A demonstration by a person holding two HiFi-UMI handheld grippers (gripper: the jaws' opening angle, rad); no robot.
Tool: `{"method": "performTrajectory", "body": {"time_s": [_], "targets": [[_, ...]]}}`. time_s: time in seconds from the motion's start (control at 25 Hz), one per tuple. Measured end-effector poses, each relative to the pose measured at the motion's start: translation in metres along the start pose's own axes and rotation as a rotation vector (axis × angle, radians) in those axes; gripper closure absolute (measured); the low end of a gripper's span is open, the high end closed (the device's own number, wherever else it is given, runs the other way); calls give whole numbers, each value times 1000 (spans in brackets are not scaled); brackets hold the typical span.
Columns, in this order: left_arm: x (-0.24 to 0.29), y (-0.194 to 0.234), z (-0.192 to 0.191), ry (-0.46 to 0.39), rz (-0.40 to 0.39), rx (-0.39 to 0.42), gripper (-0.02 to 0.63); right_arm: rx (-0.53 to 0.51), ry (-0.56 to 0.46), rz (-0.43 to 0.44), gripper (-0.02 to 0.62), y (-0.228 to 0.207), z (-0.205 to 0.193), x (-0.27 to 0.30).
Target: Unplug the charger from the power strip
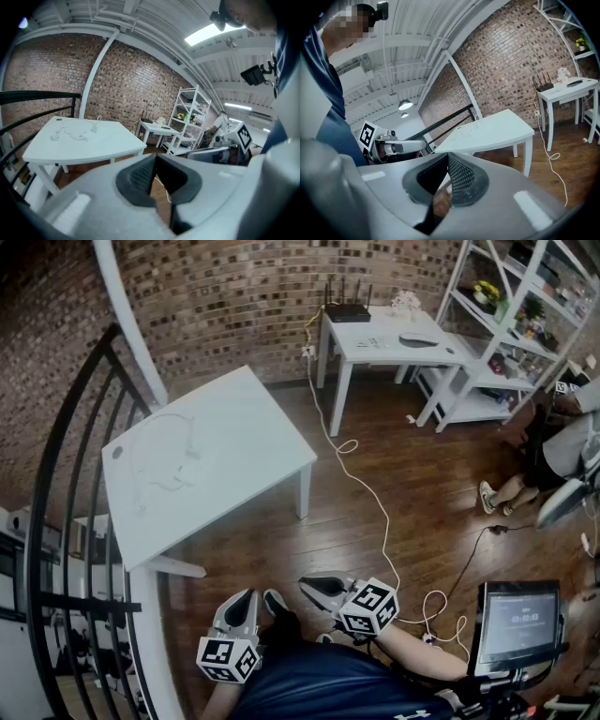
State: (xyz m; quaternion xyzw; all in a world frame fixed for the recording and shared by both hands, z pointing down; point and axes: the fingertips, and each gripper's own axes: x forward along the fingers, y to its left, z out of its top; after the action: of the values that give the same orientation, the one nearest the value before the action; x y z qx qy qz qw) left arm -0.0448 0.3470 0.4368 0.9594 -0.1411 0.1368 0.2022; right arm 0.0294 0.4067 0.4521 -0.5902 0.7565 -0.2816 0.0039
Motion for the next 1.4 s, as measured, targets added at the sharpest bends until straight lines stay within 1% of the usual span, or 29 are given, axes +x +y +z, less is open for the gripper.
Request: {"method": "performTrajectory", "body": {"time_s": [0.08,0.12,0.32,0.4,0.52,0.68,0.72,0.8,0.88,0.92,0.96,1.04,1.08,1.24,1.36,1.4], "targets": [[6,15,14,-16,28,5,600,-9,7,24,586,-6,16,14],[11,23,20,-24,35,9,600,-13,7,22,586,-12,24,21],[48,81,53,-42,28,20,600,-8,-18,-73,586,-51,62,65],[54,107,71,-43,34,13,600,-30,-12,-94,586,-56,82,88],[52,145,93,-49,69,2,600,-64,10,-107,586,-57,108,118],[50,183,83,-62,98,-38,600,-84,28,-137,586,-67,108,138],[54,190,83,-70,103,-38,600,-98,25,-144,586,-74,111,140],[74,187,97,-78,91,-24,598,-119,7,-156,586,-97,133,134],[93,171,119,-67,84,-15,518,-124,3,-151,586,-122,163,126],[93,170,128,-62,112,-20,503,-124,17,-135,586,-130,173,130],[89,177,132,-61,163,-30,488,-126,38,-111,586,-136,178,141],[82,204,127,-64,264,-49,468,-148,80,-62,586,-148,176,177],[83,218,123,-63,298,-53,456,-168,95,-42,586,-155,174,197],[109,266,117,-19,397,-69,408,-255,148,40,586,-185,182,275],[142,292,122,35,460,-101,394,-331,206,104,586,-207,194,332],[154,299,122,57,476,-100,390,-360,229,126,586,-214,194,349]]}}
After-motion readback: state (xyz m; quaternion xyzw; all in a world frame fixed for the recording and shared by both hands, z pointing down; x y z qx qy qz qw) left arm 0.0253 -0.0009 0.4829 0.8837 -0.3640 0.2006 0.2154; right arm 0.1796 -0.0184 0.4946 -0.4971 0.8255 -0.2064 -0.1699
